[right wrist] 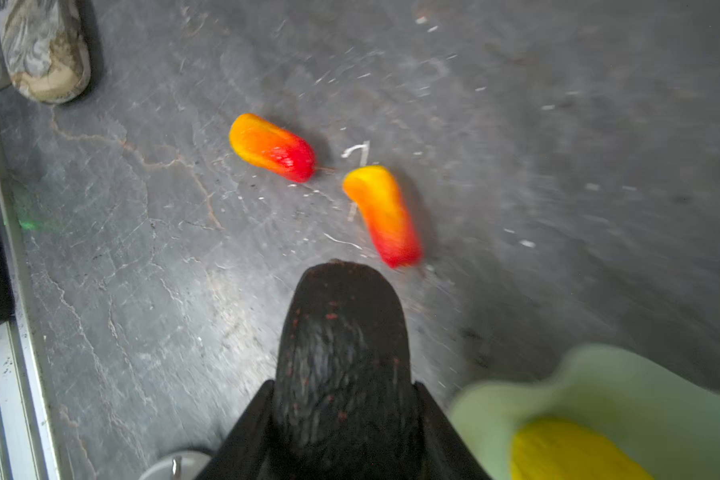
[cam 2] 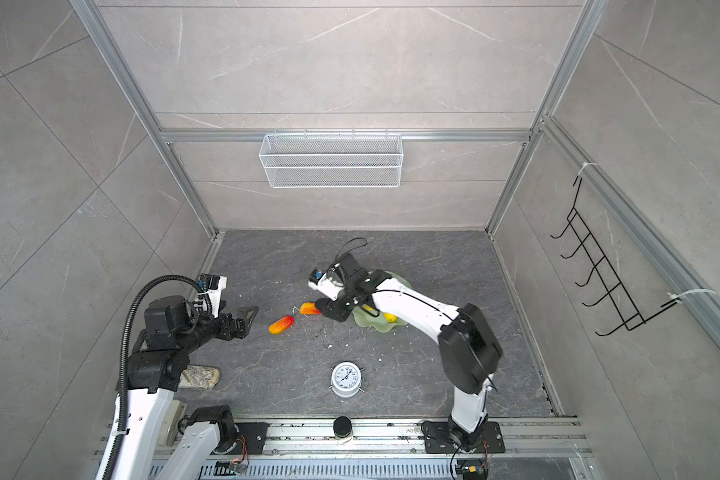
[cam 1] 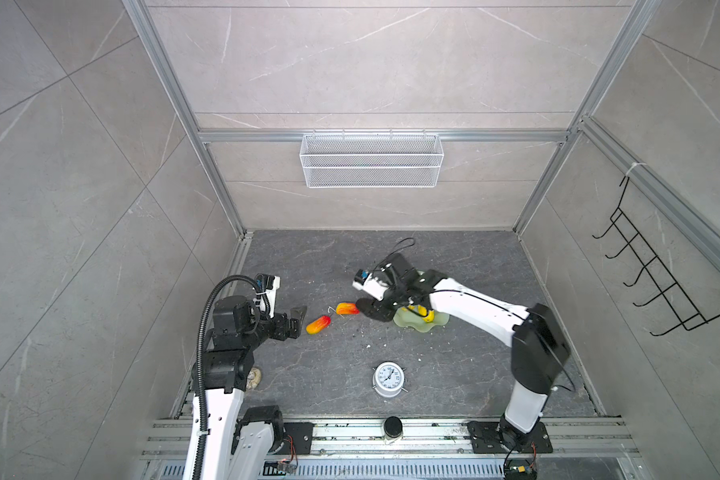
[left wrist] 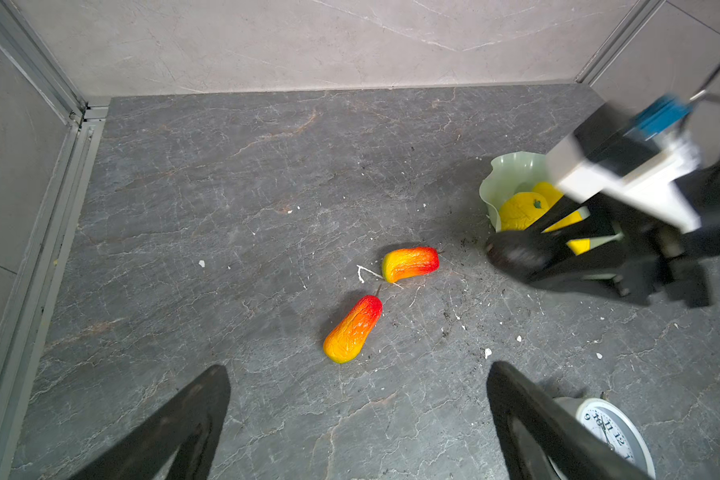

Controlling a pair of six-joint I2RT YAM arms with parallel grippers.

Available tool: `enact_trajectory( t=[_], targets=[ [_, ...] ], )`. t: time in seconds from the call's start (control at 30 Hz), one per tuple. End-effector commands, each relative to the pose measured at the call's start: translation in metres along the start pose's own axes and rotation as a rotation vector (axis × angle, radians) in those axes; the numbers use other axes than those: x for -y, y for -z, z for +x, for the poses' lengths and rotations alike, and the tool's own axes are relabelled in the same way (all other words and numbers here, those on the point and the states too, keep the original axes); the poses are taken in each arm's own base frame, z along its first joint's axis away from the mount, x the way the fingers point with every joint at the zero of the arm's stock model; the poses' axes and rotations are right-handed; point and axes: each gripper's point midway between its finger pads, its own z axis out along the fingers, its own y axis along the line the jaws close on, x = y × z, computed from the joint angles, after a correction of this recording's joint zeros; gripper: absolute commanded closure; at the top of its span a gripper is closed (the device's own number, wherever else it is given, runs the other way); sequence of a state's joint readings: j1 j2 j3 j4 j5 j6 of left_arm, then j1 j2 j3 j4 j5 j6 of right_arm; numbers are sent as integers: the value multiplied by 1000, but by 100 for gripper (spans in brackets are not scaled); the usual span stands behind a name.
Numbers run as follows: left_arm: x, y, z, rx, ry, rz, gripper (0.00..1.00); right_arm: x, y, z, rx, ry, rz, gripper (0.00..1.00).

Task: Place and organize the fake fruits in the fruit bowl
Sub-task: 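Carry the dark avocado with the right gripper into the bowl and release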

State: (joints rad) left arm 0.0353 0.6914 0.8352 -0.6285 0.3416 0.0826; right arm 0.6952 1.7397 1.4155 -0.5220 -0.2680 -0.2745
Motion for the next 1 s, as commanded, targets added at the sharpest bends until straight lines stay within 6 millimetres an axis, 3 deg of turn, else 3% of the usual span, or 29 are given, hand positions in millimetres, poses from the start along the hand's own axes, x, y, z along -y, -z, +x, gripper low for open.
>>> enact_trajectory(
  t=[0.0,0.17,0.33,0.97],
  targets=[
    [0,4,-4,17,-2,-3,0,27,23,25,-17,-39,75,80],
    [0,4,-4,16,-2,-3,0,51,34,56,-37,-160,166,81],
    [2,3,-5,17,-1,6,0,53,20,82,-101,-208,167,81],
    [1,2,-3,11,3,6,0,77,-32,114,-183,-321,165,83]
  ],
)
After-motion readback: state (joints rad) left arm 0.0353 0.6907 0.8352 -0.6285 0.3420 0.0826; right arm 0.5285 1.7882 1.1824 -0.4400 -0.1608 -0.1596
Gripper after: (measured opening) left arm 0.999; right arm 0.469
